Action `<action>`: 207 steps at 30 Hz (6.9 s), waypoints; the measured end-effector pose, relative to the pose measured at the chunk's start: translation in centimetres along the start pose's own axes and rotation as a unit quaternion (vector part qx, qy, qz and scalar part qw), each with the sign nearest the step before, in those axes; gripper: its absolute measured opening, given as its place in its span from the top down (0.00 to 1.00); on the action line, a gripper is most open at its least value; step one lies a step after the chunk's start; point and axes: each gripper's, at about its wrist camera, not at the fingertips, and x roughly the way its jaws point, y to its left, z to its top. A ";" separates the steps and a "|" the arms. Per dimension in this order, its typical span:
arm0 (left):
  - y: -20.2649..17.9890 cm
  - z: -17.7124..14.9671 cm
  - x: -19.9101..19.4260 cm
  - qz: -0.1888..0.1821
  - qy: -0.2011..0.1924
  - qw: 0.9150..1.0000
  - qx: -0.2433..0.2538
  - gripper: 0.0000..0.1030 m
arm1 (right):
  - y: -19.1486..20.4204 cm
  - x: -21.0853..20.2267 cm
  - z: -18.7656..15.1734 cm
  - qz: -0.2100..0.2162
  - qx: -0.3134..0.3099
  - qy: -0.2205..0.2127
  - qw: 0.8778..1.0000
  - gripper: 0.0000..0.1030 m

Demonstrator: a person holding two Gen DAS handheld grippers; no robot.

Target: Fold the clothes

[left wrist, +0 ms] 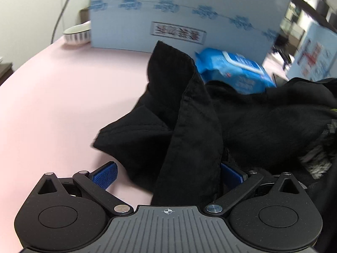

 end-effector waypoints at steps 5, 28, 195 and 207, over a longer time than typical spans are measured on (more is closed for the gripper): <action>-0.7 -0.4 0.3 0.077 -0.002 0.996 0.043 0.00 | -0.4 -2.1 -1.8 -0.426 -0.246 0.095 0.865 0.67; 14.3 0.1 -6.6 -0.062 -0.030 0.958 -0.277 0.01 | 0.1 19.2 -18.5 -0.259 -0.396 0.340 0.813 0.37; -3.4 8.9 7.1 -0.154 0.068 0.983 -0.069 0.79 | -9.3 30.3 -1.8 -0.315 -0.391 0.300 0.811 0.91; -4.7 11.3 7.5 -0.143 0.022 0.986 -0.082 0.79 | -10.5 21.1 7.9 -0.196 -0.071 -0.004 0.978 0.95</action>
